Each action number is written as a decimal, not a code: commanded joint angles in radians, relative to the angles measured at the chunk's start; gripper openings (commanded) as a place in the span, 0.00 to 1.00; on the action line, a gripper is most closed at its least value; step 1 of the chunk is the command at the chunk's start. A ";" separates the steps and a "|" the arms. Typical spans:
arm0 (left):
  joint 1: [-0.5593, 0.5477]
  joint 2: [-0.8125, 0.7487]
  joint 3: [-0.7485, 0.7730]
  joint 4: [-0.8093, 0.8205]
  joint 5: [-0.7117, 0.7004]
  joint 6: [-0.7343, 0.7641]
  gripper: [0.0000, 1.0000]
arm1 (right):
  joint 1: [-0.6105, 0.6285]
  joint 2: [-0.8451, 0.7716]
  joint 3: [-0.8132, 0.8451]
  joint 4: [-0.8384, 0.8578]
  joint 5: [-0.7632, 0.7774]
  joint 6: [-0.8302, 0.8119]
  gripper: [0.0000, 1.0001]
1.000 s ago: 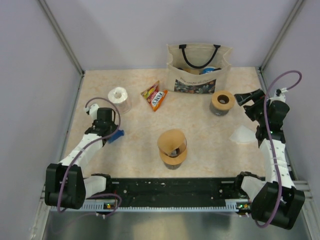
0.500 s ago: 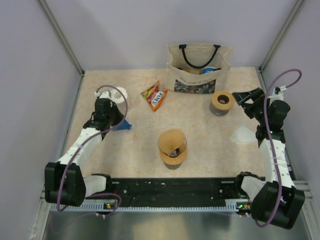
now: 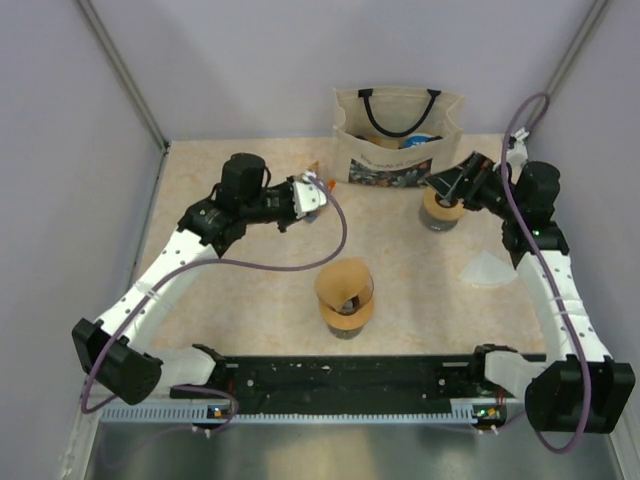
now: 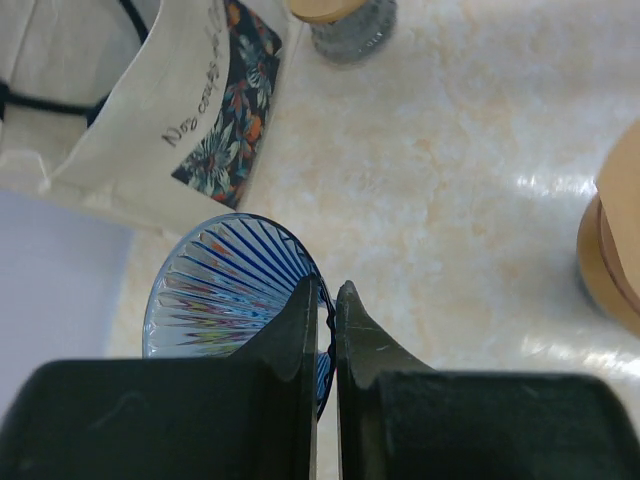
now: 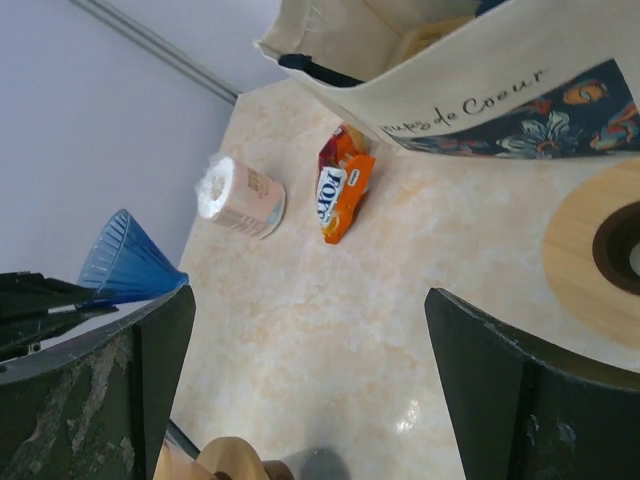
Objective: Place the coffee filter in the dripper
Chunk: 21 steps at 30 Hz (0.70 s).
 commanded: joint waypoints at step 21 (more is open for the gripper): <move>-0.073 0.226 0.330 -0.433 0.355 0.978 0.00 | 0.452 0.283 0.449 -0.219 0.182 -0.238 0.82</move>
